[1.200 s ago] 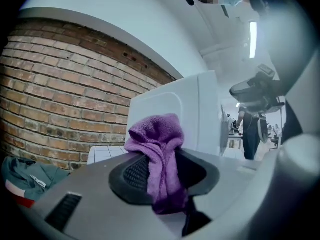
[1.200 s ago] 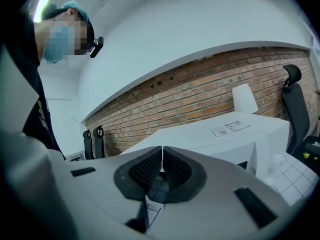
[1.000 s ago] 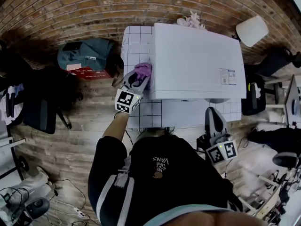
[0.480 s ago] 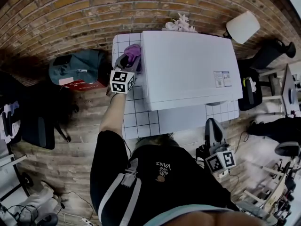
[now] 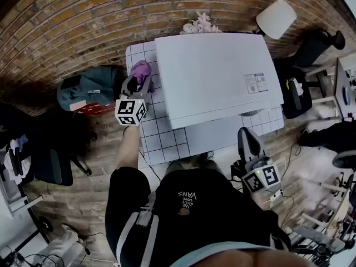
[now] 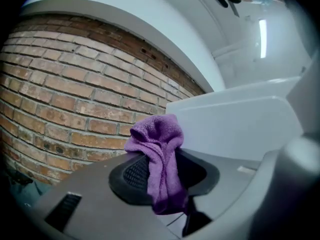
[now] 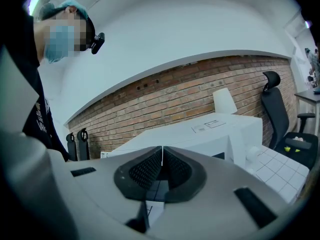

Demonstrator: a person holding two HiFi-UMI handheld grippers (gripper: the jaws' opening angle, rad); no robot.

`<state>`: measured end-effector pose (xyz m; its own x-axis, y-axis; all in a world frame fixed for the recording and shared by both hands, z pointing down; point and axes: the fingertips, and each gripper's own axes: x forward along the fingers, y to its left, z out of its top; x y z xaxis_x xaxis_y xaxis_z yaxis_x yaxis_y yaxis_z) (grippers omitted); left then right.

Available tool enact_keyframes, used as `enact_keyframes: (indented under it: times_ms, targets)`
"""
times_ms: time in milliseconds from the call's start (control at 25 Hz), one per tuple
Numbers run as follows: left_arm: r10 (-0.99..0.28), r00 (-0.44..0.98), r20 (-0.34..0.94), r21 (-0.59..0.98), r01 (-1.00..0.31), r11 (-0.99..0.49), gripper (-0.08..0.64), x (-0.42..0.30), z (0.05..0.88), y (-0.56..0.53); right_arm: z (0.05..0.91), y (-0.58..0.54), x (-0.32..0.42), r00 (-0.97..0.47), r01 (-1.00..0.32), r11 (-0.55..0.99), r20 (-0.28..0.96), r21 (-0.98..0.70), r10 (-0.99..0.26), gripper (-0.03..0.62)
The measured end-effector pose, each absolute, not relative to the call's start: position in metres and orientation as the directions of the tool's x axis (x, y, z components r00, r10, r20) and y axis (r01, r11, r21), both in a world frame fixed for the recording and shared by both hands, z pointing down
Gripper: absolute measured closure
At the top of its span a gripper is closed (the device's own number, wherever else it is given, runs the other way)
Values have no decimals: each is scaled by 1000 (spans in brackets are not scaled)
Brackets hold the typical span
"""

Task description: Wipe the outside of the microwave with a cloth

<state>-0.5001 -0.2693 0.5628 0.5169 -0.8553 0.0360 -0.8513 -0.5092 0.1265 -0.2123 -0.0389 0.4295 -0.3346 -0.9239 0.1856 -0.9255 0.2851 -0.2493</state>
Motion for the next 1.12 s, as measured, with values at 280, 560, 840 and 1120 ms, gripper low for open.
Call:
enact_keyframes:
  times_ms: [280,560,840,1120]
  targets:
    - [-900,434,51,54,-901,-431,419,-526,532,-167,423,-40,-173,-358,-907,316,117,-277,-926,588]
    - [-967,252,27,78,-965,-250,419,-495,503,-75,418,-23,-103,-445,-867,409,74,-284,-893,588]
    - [-990,143,15,63,-988,-142,419,-405,485,-3,420,1,-4,-520,-826,483,59,-290,-852,588]
    - [-984,176,16,85,-981,-174,419,-281,489,30,422,23,82,-564,-801,529,56,-280,-824,588]
